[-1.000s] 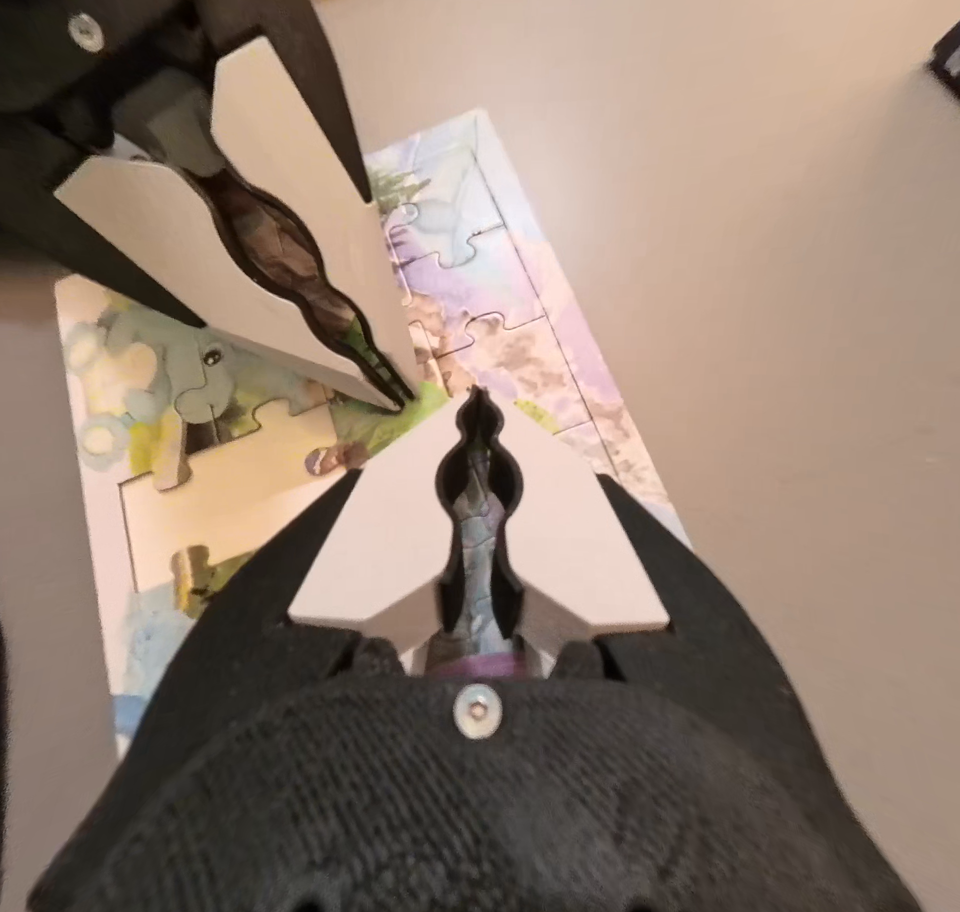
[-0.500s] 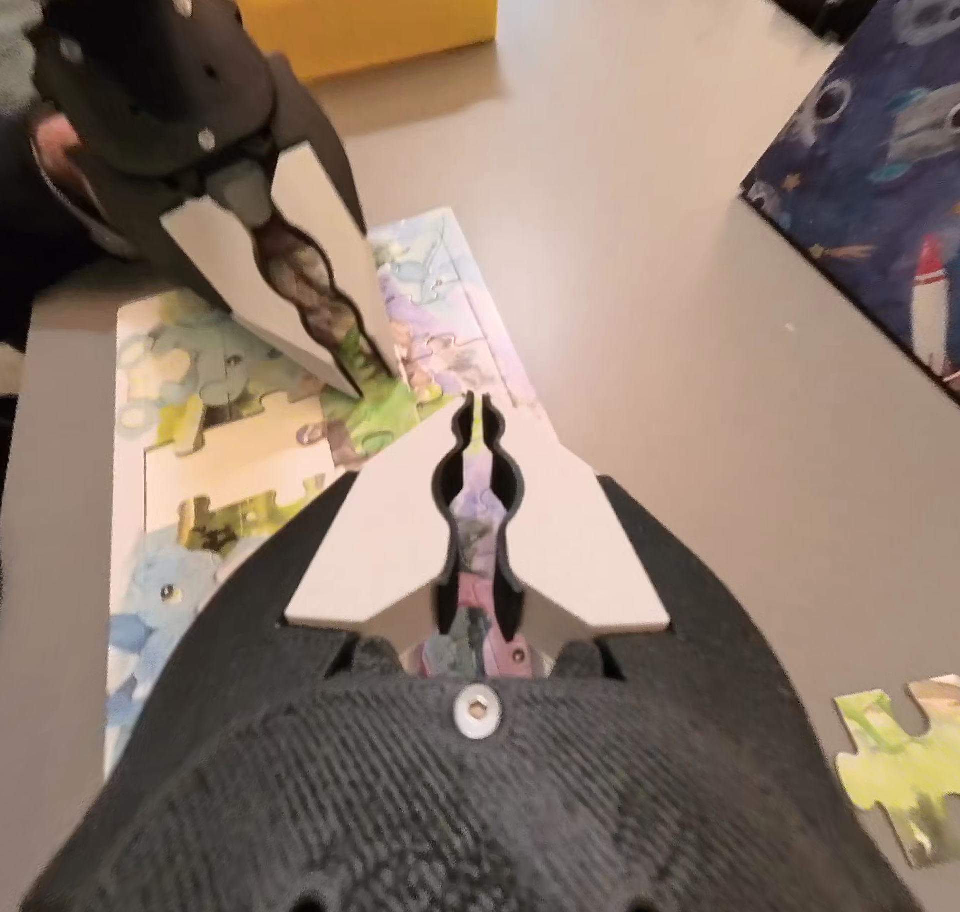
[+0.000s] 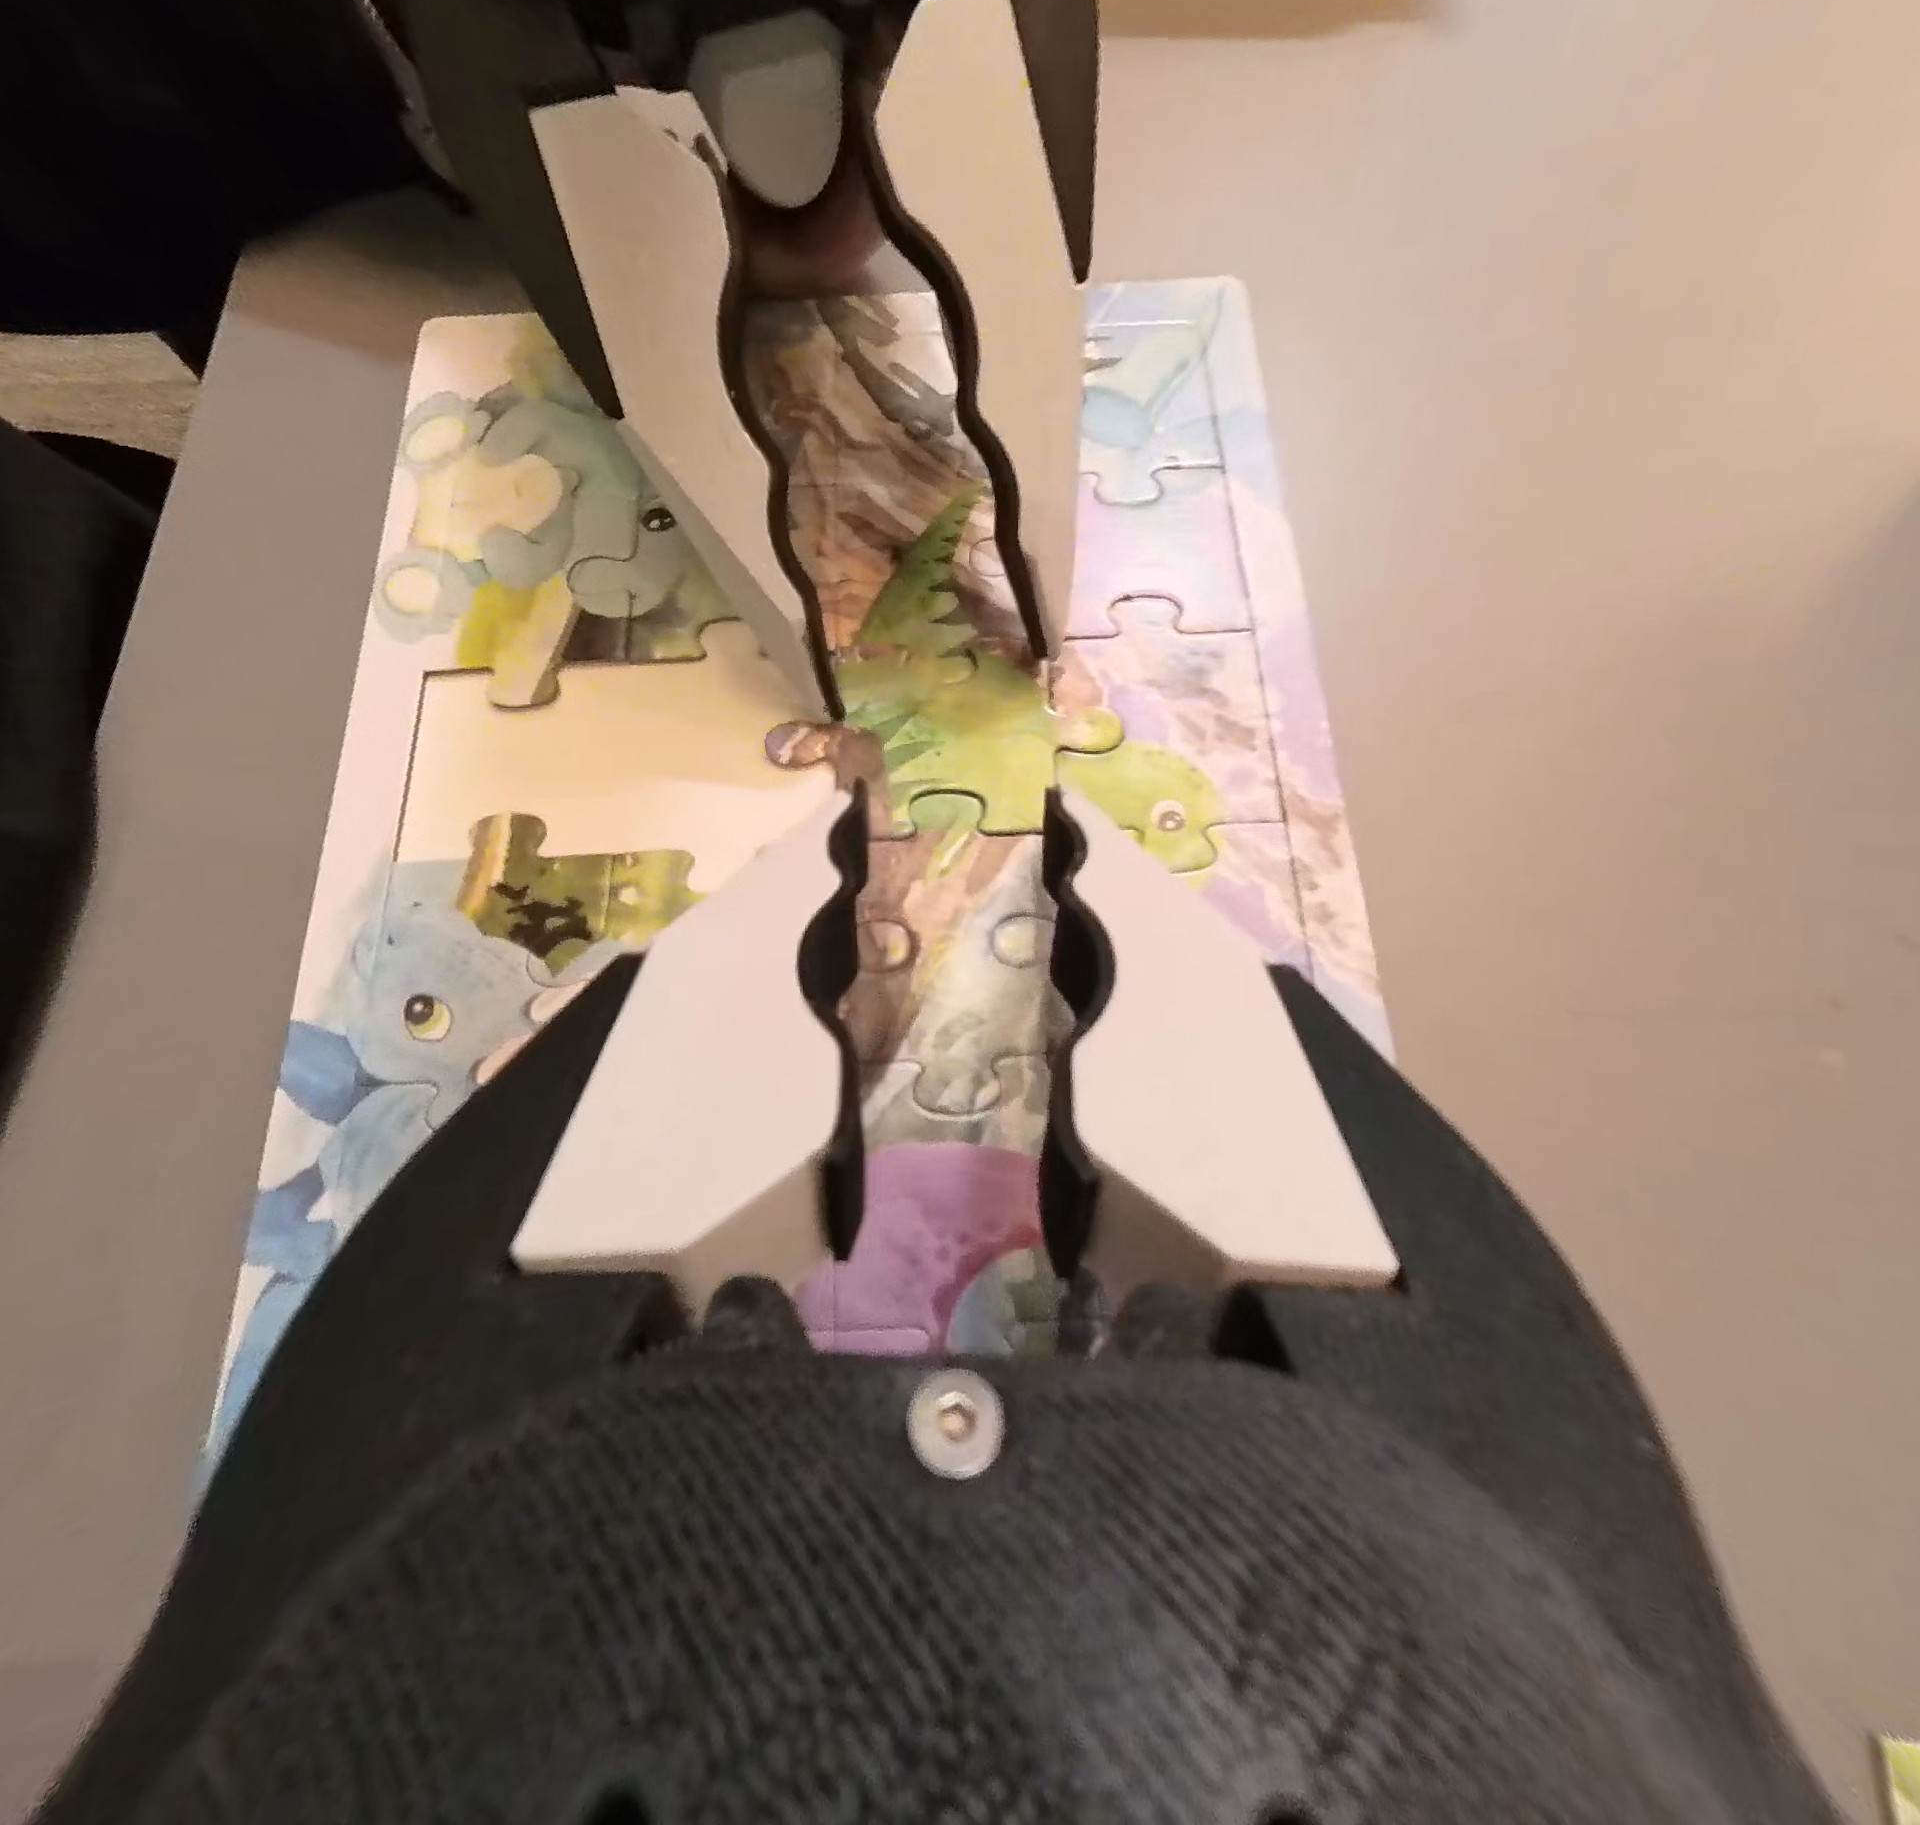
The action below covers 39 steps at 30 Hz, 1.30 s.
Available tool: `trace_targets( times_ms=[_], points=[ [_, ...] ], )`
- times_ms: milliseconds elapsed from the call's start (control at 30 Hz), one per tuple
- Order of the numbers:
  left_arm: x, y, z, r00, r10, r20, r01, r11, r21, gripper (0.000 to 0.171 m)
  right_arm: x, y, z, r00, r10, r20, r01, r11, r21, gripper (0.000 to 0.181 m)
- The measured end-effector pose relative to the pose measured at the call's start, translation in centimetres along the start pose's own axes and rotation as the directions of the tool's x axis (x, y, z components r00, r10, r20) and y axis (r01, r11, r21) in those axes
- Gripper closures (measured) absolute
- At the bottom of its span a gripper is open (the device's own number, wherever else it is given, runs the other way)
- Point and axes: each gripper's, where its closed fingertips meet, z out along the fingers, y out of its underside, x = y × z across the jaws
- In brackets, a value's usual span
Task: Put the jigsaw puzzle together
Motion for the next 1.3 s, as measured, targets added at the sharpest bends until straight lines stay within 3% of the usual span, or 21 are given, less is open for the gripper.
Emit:
trace_targets(
  times_ms=[233,867,1300],
  points=[
    [0.3,0.2,0.1,1.0,0.003,-0.021,-0.004,1.0,-0.017,0.129,-0.3,0.8,1.0,1.0,-0.027,-0.002,0.027,0.998,-0.05,0.137],
    [0.5,0.3,0.1,1.0,0.004,-0.029,-0.005,1.0,-0.017,0.131,-0.3,0.7,1.3,0.998,-0.053,-0.036,0.05,0.996,-0.075,0.138],
    [-0.1,0.1,0.1,1.0,-0.015,0.002,0.015,1.0,-0.009,0.12,-0.3,0.7,1.3,0.999,-0.041,-0.031,0.038,0.996,-0.083,0.138]
  ],
)
